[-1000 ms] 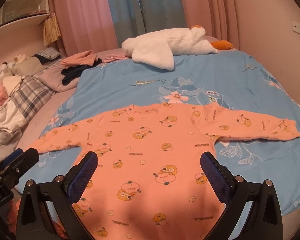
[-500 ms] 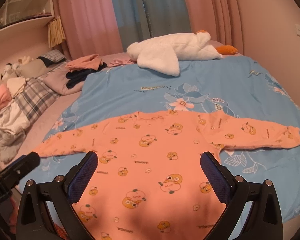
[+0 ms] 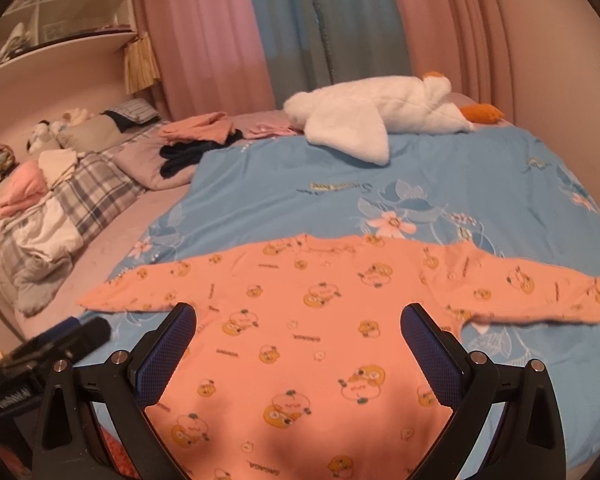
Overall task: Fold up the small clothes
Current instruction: 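Grasp the peach onesie's sleeve cuff with the right tool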
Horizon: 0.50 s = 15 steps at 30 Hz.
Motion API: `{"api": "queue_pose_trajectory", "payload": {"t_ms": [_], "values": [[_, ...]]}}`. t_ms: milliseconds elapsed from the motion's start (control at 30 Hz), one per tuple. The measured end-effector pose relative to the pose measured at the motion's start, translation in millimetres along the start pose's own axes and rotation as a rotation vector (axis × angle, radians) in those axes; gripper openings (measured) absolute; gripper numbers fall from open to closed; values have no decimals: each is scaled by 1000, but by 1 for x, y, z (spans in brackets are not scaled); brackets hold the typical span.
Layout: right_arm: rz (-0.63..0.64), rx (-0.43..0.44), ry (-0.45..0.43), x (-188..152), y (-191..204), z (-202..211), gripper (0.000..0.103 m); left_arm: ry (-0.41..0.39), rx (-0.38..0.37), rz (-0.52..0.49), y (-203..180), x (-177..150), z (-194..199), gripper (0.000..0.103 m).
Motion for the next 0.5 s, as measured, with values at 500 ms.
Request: {"api": "queue_pose_trajectory", "payload": {"t_ms": [500], "values": [[-223, -3, -44, 81, -116, -12, 102, 106, -36, -26, -26, 5, -60, 88]]}}
Point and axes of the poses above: each gripper's, at about its wrist camera, not at the fingertips, and z roughly against the way its jaws point, y to its left, x to its top, the point moved 5 cm from there along -z, roughly the way its jaws point, and after that the axes turned 11 degrees about -z, right-handed, at the moved point
